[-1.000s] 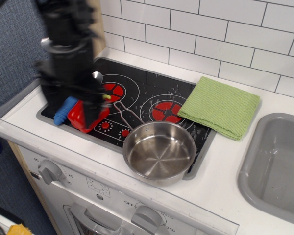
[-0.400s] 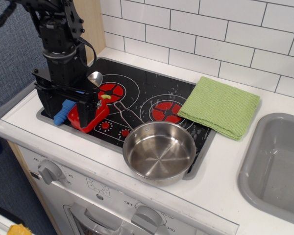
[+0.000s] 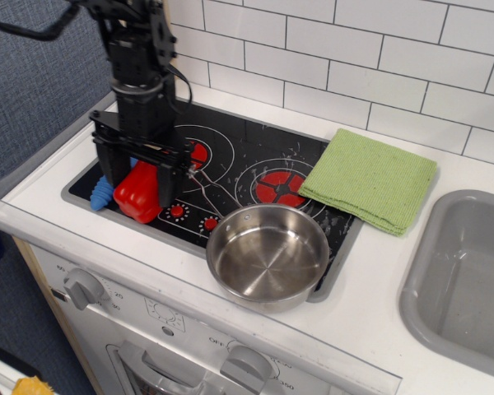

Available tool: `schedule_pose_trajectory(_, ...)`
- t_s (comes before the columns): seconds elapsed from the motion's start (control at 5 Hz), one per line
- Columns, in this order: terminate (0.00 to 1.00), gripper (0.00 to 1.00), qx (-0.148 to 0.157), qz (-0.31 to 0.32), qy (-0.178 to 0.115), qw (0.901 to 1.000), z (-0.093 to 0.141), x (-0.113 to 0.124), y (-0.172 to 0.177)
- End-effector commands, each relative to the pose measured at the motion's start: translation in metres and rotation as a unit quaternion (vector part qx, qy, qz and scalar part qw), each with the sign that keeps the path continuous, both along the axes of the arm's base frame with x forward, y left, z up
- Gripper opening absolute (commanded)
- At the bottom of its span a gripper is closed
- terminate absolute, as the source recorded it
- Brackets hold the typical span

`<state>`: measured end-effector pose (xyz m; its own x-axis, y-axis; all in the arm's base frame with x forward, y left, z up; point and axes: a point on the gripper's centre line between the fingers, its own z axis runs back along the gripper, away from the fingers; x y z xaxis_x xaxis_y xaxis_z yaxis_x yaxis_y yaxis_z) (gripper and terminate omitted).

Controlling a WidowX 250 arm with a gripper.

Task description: Put the red pepper in the silver pot.

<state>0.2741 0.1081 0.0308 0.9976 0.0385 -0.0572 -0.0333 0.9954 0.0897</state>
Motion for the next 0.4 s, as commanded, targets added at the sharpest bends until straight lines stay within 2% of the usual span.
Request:
schedule_pose_trajectory(0.0,0.00,0.00,0.009,-0.006,-0.010,0.9999,0.006,0.008,-0.007)
schedule_pose_trajectory(0.2,0.00,0.00,0.030,0.000,-0.021,0.9993,0.023,0.007,-0.010)
